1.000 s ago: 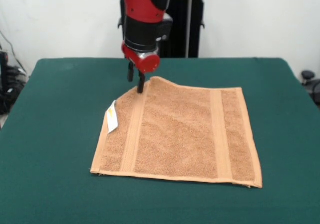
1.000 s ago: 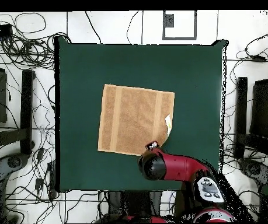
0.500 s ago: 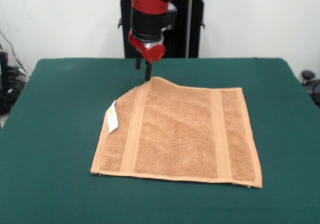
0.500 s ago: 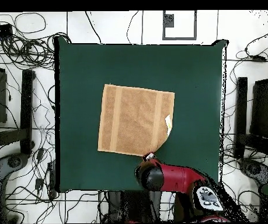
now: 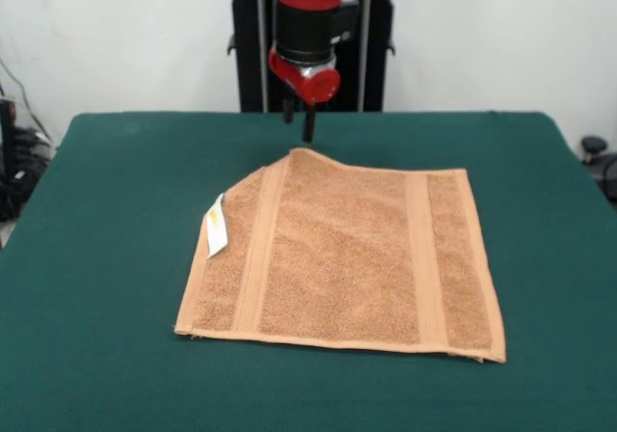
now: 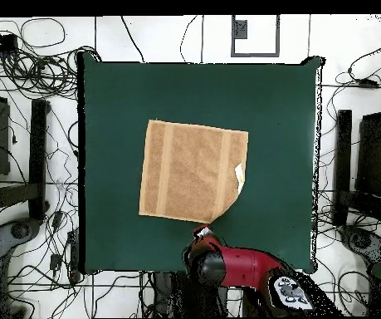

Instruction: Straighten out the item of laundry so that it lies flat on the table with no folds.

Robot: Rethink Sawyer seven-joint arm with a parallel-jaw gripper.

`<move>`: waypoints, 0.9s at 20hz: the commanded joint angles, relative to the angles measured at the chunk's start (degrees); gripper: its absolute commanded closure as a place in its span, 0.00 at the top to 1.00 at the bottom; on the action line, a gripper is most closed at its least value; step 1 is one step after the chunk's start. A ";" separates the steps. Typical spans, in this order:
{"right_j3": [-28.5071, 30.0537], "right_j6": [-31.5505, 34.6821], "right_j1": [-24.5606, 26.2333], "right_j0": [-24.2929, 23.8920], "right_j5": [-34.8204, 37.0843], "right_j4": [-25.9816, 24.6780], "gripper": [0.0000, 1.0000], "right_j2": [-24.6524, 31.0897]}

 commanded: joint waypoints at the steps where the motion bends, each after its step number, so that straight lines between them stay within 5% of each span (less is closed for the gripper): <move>1: 3.85 7.15 -2.00 -0.23 -4.48 3.79 1.00 8.78; 18: -5.14 2.06 6.41 2.42 -0.16 2.37 1.00 6.53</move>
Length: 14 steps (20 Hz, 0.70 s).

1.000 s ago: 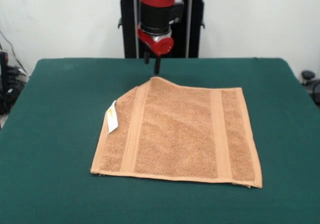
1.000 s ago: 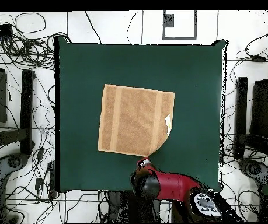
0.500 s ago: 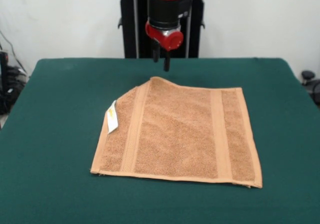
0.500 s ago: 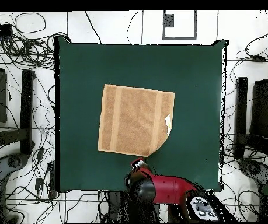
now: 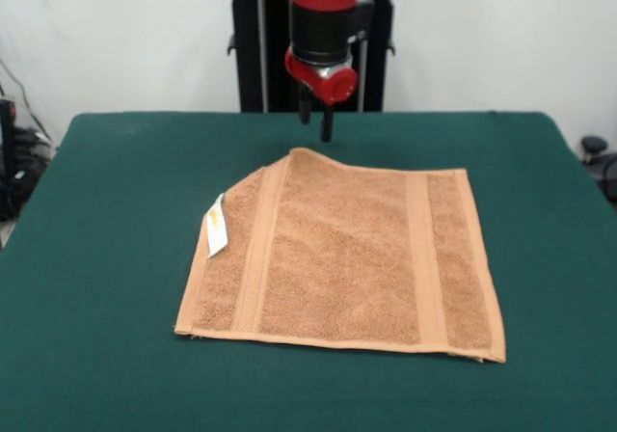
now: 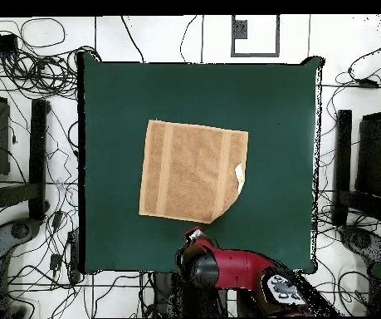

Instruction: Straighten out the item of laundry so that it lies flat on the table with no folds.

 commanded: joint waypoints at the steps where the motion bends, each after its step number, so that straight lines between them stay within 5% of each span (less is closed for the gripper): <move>1: -6.59 2.11 5.29 2.51 1.49 2.54 1.00 4.58; 14: -10.01 5.75 5.98 8.71 0.30 7.09 1.00 0.46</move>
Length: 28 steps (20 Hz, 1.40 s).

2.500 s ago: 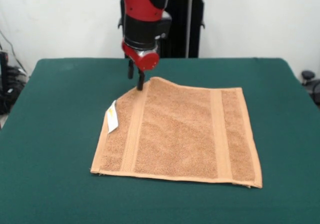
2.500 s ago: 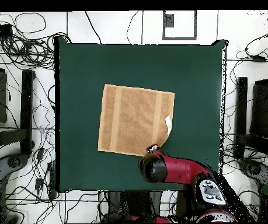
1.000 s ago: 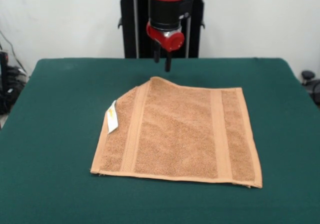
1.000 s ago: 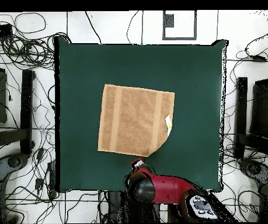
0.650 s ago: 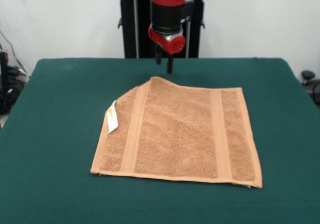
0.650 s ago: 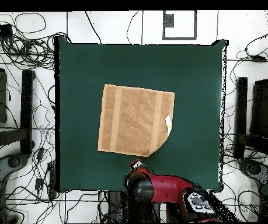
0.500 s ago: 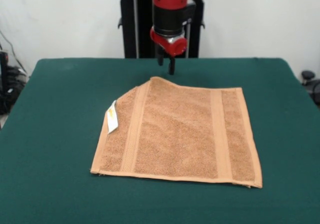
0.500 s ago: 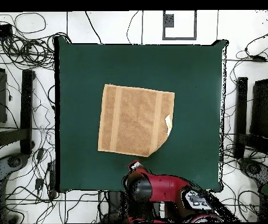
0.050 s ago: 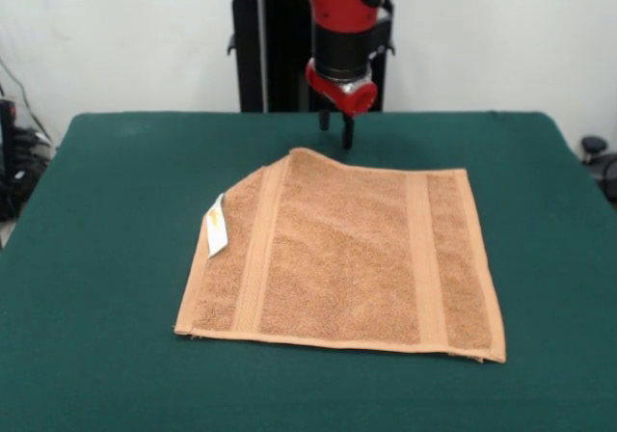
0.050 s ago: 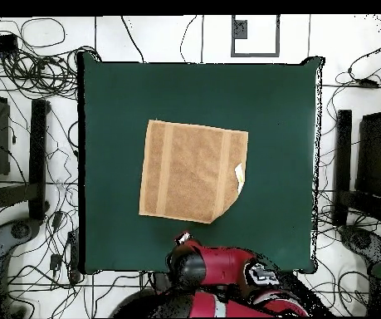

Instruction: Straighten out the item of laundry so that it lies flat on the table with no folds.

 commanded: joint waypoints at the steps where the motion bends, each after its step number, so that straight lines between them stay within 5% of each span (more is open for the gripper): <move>1: -8.86 5.88 0.63 4.65 0.38 6.42 1.00 0.31; 19: -17.40 1.52 4.01 6.77 1.65 7.14 1.00 -4.47; 28: -23.14 7.17 12.96 19.57 -7.87 12.70 1.00 -19.31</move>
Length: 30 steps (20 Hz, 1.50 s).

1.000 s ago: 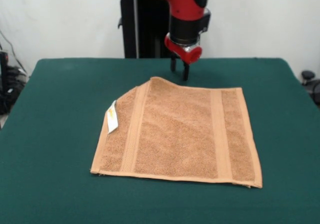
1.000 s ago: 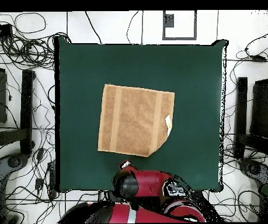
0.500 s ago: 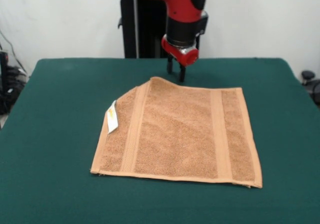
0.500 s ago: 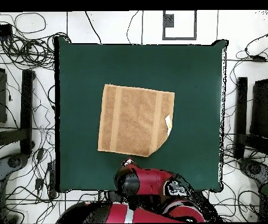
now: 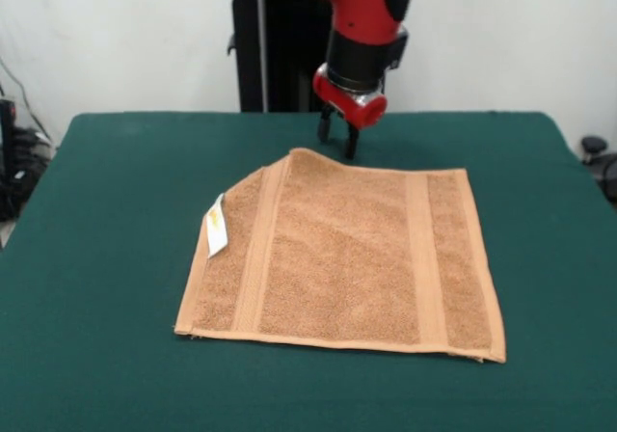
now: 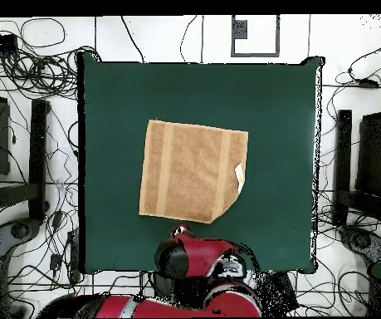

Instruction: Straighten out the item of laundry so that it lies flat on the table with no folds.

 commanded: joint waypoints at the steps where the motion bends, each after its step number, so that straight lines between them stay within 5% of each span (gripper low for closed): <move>1: -18.34 8.03 11.81 9.09 -10.19 9.87 1.00 -13.16; 5: -19.16 9.90 16.77 14.90 -14.29 16.20 1.00 -19.79; 11: -18.90 8.01 18.91 16.28 -18.01 20.60 1.00 -21.73; 30: -18.27 6.00 16.42 14.22 -20.21 19.21 1.00 -20.39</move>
